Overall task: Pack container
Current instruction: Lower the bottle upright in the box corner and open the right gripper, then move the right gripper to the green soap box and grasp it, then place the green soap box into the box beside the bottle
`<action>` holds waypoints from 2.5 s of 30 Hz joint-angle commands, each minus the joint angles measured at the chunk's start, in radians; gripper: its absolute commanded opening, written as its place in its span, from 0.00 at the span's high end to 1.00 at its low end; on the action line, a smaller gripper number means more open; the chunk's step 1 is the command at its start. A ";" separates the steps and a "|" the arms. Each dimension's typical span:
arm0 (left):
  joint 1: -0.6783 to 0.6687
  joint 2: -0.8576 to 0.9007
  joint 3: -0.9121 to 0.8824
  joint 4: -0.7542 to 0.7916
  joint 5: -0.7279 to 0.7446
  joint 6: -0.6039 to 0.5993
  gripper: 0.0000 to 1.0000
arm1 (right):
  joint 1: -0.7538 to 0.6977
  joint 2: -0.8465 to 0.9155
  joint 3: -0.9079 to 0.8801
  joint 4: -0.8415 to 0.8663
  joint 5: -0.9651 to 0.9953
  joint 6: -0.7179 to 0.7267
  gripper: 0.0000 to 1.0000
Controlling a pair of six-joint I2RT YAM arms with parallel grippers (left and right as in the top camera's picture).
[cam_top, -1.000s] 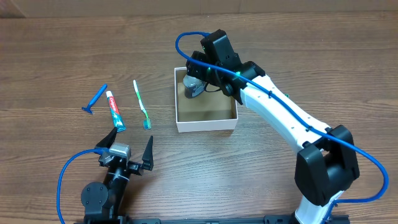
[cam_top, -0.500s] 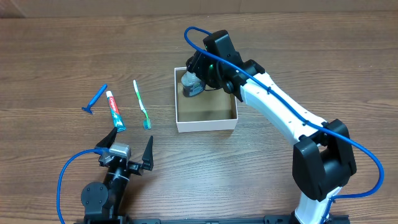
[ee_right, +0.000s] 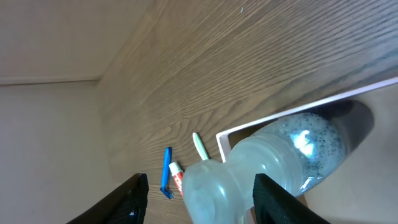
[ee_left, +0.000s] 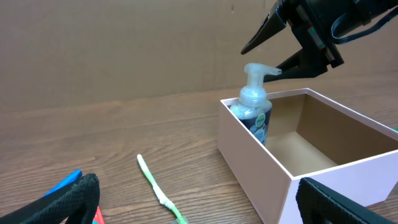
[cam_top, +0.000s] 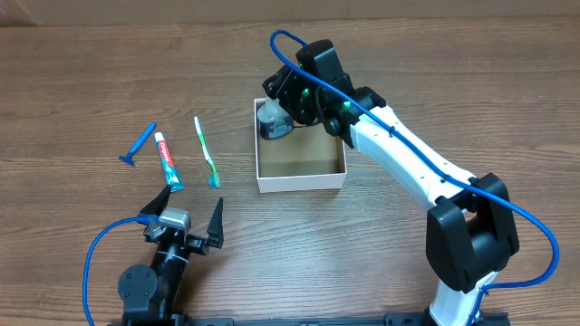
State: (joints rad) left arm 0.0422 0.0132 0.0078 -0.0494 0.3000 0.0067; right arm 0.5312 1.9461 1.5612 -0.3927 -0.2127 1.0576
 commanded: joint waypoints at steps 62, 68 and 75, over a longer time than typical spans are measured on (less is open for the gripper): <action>0.009 -0.008 -0.003 0.001 0.006 -0.006 0.00 | -0.486 -0.093 -0.087 -0.586 0.074 -0.876 0.52; 0.009 -0.008 -0.003 0.001 0.007 -0.006 0.00 | -0.447 -0.100 0.137 -0.763 -0.158 -0.925 0.52; 0.009 -0.008 -0.003 0.001 0.006 -0.006 0.00 | -0.235 -0.100 0.137 -0.701 -0.154 -0.895 0.51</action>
State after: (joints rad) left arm 0.0422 0.0132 0.0078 -0.0490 0.3004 0.0067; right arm 0.2398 1.8755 1.6684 -1.1240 -0.3683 0.1410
